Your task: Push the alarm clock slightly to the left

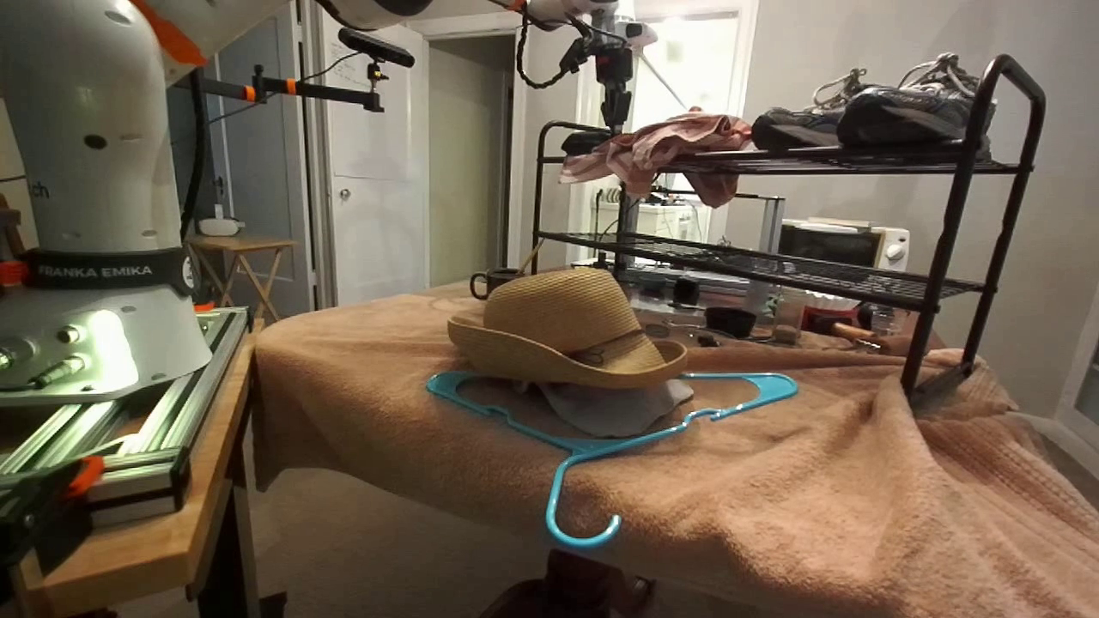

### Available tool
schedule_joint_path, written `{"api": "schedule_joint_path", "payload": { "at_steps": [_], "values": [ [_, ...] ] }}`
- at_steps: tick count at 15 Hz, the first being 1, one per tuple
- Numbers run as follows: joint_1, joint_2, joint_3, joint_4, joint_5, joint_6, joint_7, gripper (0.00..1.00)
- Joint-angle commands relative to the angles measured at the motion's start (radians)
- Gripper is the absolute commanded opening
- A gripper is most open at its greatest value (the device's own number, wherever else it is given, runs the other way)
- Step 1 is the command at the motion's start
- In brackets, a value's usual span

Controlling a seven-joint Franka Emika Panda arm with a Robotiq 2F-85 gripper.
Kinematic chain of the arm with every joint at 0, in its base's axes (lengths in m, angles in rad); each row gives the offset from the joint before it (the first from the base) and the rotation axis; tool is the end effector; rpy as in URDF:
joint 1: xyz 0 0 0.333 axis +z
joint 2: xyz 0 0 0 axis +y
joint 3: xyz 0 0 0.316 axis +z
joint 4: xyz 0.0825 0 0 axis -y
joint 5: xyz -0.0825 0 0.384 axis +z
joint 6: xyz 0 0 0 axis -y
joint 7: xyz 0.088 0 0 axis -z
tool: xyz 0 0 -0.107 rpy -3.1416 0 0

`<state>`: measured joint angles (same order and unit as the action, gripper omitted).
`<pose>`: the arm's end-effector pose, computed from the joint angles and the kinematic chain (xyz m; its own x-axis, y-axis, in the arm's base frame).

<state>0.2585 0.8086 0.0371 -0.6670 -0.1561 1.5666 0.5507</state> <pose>0.7328 0.1916 0.5126 0.9533 -0.2649 0.1448 -0.2759 -0.9592 0.0615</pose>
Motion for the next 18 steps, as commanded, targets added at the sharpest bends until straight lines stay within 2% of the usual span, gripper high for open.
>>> {"api": "schedule_joint_path", "payload": {
  "at_steps": [1, 12, 13, 14, 15, 18],
  "values": [
    [-0.009, 0.036, 0.036, 0.061, 0.064, -0.011, 0.018, 0.0],
    [-0.022, 0.047, 0.087, 0.064, 0.169, 0.09, 0.045, 0.0],
    [-0.018, 0.041, 0.078, 0.059, 0.149, 0.1, 0.024, 0.26],
    [-0.015, 0.033, 0.066, 0.052, 0.126, 0.111, 0.004, 0.27],
    [-0.025, 0.019, 0.069, 0.042, 0.121, 0.135, -0.042, 0.32],
    [-0.058, -0.025, 0.06, 0.017, 0.099, 0.16, -0.206, 0.56]
  ]
}}
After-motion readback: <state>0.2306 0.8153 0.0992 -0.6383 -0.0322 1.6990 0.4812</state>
